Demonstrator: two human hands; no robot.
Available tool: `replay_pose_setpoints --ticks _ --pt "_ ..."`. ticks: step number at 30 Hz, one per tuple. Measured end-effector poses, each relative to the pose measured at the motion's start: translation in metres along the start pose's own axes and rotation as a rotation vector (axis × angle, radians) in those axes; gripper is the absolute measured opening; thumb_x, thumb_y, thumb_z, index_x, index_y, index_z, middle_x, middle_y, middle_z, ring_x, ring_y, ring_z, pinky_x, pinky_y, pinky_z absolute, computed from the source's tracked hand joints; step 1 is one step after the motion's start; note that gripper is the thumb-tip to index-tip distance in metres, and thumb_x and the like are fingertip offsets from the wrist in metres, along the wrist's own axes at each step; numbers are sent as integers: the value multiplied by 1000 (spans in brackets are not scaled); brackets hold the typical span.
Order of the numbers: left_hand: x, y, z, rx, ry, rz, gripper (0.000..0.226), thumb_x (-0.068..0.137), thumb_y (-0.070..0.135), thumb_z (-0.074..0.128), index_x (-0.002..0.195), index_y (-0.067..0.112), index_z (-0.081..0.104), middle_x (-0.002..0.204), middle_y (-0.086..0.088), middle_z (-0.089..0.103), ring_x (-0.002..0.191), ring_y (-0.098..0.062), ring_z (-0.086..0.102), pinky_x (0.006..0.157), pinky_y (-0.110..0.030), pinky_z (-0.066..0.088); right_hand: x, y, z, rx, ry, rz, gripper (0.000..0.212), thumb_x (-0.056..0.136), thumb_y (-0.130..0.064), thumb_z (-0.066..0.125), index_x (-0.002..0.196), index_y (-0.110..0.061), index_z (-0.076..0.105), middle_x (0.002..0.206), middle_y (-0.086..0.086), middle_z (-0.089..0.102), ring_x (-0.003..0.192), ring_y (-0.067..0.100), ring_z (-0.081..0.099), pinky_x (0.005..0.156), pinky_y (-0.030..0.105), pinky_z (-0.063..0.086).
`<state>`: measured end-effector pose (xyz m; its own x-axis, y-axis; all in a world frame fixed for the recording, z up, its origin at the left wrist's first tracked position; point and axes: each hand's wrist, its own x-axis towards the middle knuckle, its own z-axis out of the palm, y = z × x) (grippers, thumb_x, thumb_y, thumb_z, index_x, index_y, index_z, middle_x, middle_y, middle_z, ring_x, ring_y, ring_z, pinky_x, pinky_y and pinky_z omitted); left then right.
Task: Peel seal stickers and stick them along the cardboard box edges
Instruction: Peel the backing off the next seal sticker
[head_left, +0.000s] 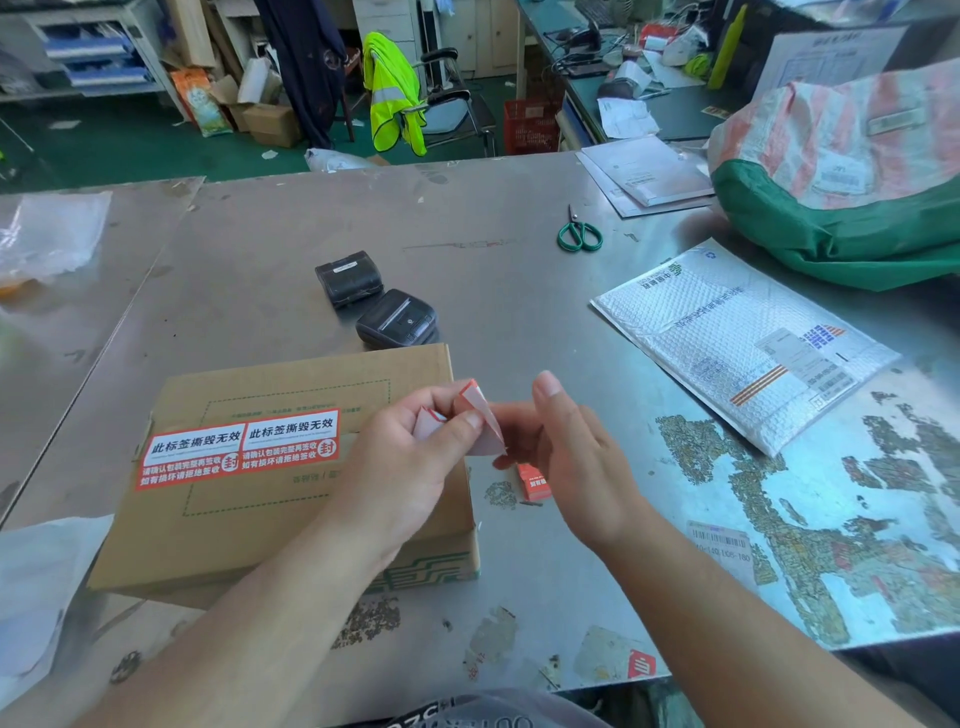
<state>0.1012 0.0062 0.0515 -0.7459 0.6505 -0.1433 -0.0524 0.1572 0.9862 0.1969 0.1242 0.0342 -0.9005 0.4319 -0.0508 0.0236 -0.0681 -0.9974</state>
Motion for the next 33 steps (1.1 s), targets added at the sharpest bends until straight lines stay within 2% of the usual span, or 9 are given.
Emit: replay_pose_setpoints --ticks 2,4,6,11,16,21,27,30,33 --pt "1 -1 0 62 7 21 13 88 20 65 76 22 68 86 4 77 71 -3 69 70 -16 48 1 -2 1 14 11 6 63 101 -48 20 95 -32 81 100 1 79 101 19 69 82 37 51" --pt "3 -4 0 144 33 26 12 82 31 64 75 22 69 93 5 78 93 -12 71 86 -28 50 2 -1 1 23 23 20 60 100 -48 23 93 -34 81 99 1 79 99 21 70 83 42 50" --pt "3 -4 0 212 44 46 16 84 30 67 76 17 68 92 8 77 92 -10 70 83 -23 49 4 -2 -1 71 43 69 57 98 -50 29 90 -30 82 95 5 79 93 21 71 81 43 49" --pt "0 -1 -3 341 27 100 12 88 18 68 75 16 67 89 27 73 78 10 63 65 -3 39 6 -3 -6 217 11 157 52 94 -50 43 83 -16 81 82 11 76 72 20 67 68 33 49" --pt "-2 -1 -5 440 -25 192 15 85 14 70 74 24 67 91 13 71 83 2 63 67 -7 40 5 -4 -7 283 -40 181 45 92 -45 53 81 -9 77 75 13 69 62 19 62 58 24 48" --pt "-3 -2 -6 489 -29 251 10 78 33 65 75 24 68 87 8 70 82 -8 63 69 -19 46 4 -3 -7 284 -66 164 39 91 -37 54 76 -4 69 66 7 67 54 14 60 51 18 45" --pt "-4 0 -6 467 -25 261 7 79 25 68 73 23 67 90 7 70 86 -8 63 73 -19 47 4 -1 -8 297 -78 152 36 91 -32 54 74 -3 66 63 7 65 50 12 58 49 16 44" --pt "-6 0 -6 468 -24 267 16 82 14 71 70 24 65 92 7 70 89 -5 63 72 -14 44 3 0 -8 301 -77 151 36 91 -33 53 73 -6 68 64 7 66 50 13 58 49 16 44" --pt "-7 1 -6 437 -42 277 13 80 20 68 69 25 64 93 9 70 90 -5 63 73 -11 42 4 4 -7 312 -61 149 35 91 -34 54 76 -6 67 66 8 65 52 14 57 49 16 44"
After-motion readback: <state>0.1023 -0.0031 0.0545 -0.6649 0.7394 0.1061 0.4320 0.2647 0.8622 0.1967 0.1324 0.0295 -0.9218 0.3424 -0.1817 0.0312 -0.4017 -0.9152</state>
